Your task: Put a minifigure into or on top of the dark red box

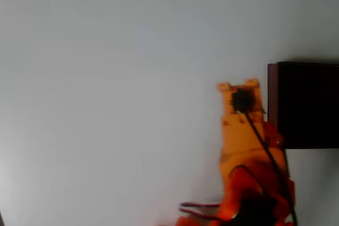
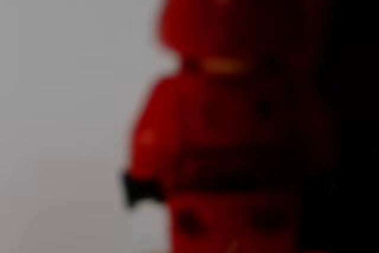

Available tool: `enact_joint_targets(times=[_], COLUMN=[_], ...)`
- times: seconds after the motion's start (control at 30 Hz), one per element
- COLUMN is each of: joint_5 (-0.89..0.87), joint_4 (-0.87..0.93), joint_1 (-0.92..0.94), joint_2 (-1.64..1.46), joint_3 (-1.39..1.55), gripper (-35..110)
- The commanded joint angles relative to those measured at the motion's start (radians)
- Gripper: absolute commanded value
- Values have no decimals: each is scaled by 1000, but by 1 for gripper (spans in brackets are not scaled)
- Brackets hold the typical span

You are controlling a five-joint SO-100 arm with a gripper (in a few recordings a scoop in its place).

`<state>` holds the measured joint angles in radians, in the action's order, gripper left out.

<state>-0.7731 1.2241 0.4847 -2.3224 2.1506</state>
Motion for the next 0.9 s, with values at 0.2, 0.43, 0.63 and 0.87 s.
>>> enact_joint_targets(times=[0.2,0.43,0.63,0.87], joint_5=[164,207,235,222], joint_4=[-155,-230,-219,-216], joint_1=[178,272,327,327], joint_2=[178,433,620,595], joint_3=[-103,-213,-327,-284], gripper=[0,0,8,19])
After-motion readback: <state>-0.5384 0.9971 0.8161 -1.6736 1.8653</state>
